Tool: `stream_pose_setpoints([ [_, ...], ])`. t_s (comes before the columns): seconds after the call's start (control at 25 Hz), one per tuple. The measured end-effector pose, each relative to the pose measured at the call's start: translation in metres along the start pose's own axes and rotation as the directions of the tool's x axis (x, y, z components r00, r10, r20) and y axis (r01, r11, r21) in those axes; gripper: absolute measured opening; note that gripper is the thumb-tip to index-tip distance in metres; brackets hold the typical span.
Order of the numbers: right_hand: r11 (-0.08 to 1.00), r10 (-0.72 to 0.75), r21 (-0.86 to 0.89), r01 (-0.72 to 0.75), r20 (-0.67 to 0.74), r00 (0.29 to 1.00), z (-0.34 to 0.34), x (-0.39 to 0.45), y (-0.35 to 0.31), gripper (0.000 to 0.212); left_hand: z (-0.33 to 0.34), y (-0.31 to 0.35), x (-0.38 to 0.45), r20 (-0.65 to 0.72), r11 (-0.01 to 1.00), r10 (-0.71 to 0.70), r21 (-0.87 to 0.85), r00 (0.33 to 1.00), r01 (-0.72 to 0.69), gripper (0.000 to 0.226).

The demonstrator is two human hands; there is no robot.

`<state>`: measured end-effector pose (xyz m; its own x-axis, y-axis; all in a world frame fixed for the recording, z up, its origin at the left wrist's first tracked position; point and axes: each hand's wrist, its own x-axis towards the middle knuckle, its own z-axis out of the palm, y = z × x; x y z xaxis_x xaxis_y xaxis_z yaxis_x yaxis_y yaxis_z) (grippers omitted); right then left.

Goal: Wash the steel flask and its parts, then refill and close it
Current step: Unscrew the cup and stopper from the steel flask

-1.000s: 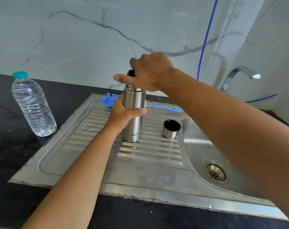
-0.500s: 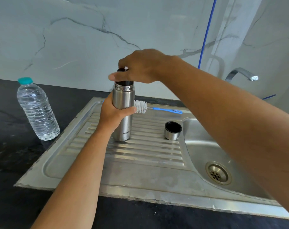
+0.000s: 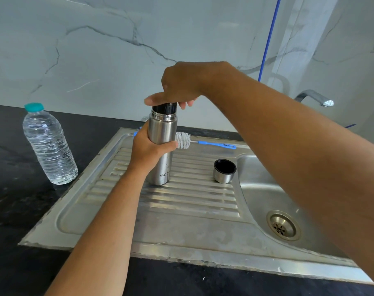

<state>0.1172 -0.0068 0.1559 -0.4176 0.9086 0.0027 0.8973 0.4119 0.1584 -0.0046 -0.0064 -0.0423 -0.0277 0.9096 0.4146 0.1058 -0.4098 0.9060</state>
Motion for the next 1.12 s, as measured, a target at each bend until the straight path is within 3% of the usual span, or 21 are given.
stream_pose_setpoints([
  [0.12,0.996,-0.071,0.058,0.070,0.008,0.997,0.0015,-0.0021,-0.0017,0.039,-0.0009,-0.0012,-0.0006,-0.010,1.000,-0.006,0.004,1.000,0.006,0.047],
  [0.16,0.992,-0.095,0.090,0.093,0.022,0.995,0.0000,-0.0053,-0.0027,0.037,-0.0014,-0.0018,-0.0007,-0.017,1.000,-0.012,0.003,1.000,0.012,0.047],
  [0.32,0.997,-0.070,0.012,0.071,-0.044,0.997,0.0021,-0.0055,-0.0050,0.056,-0.0004,-0.0010,-0.0008,-0.015,1.000,-0.020,0.003,1.000,0.020,0.048],
  [0.44,0.989,-0.123,0.083,0.126,-0.036,0.992,0.0025,-0.0017,-0.0015,0.036,0.0006,0.0004,-0.0010,-0.015,1.000,-0.018,0.017,1.000,0.018,0.048],
  [0.64,0.999,-0.039,0.025,0.040,-0.051,0.998,0.0015,-0.0040,-0.0049,0.057,-0.0023,0.0043,-0.0001,-0.027,1.000,-0.007,0.008,1.000,0.008,0.048],
  [0.76,0.989,-0.093,0.112,0.095,-0.022,0.995,-0.0006,-0.0042,-0.0038,0.039,-0.0022,0.0042,-0.0009,-0.028,1.000,-0.001,0.008,1.000,0.001,0.048],
  [0.84,0.984,-0.101,0.147,0.101,-0.010,0.995,-0.0011,-0.0047,-0.0045,0.043,-0.0027,0.0040,-0.0010,-0.031,1.000,-0.007,0.010,0.999,0.007,0.048],
  [0.92,0.996,-0.050,0.076,0.052,-0.031,0.998,0.0005,-0.0047,-0.0064,0.054,-0.0028,0.0051,-0.0008,-0.029,1.000,-0.004,0.010,1.000,0.004,0.049],
  [1.04,0.991,-0.087,0.100,0.089,-0.020,0.996,-0.0003,-0.0041,-0.0055,0.041,-0.0034,0.0047,-0.0002,-0.026,1.000,-0.006,0.012,1.000,0.006,0.049],
  [1.12,0.975,-0.120,0.192,0.112,0.032,0.992,-0.0040,-0.0060,-0.0054,0.044,-0.0039,0.0041,-0.0003,-0.028,1.000,-0.015,0.015,0.999,0.016,0.048],
])
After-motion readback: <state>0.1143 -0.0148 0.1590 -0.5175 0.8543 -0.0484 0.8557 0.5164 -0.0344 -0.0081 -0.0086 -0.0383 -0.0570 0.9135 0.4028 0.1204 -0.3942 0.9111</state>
